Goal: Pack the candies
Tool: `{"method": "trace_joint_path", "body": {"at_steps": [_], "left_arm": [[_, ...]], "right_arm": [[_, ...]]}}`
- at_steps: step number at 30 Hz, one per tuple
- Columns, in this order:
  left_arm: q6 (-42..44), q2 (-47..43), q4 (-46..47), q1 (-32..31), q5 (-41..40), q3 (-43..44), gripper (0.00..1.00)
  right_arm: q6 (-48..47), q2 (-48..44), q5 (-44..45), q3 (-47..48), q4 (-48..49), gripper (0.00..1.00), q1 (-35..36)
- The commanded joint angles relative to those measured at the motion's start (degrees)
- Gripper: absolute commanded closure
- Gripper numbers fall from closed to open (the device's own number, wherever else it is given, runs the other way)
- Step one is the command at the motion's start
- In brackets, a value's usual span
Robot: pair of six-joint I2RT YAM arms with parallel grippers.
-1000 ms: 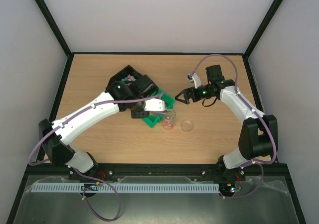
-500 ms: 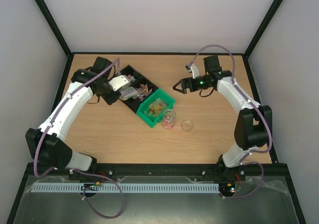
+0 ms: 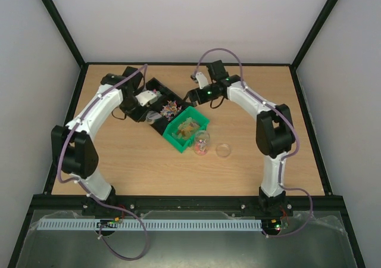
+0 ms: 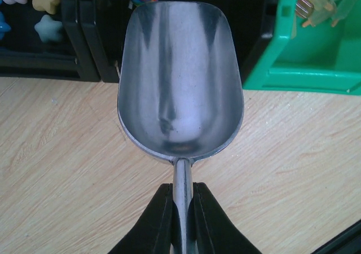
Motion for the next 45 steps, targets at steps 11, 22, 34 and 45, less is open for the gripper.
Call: {"method": "trace_joint_path", "body": {"at_steps": [11,22,34,45], "left_arm": [[-5.8,10.4,-3.7,-4.4,-8.8,9.0,0.98],[-8.4,17.1,-5.0,-7.2,-15.3,12.3,0.98],[-9.1,19.0,-3.7,-8.0,-14.6,14.3,0.98],[-8.1,15.7,-9.2,-9.2,-18.5,17.1,0.98]], "right_arm": [[1.9,11.3,5.3,8.6,3.0,0.36,5.1],[2.3,14.3,3.1,9.9,2.7,0.61,5.9],[1.4,14.9,3.0,9.3,1.9,0.83,5.9],[1.9,14.2,3.4,9.0,2.1,0.89,5.9]]}}
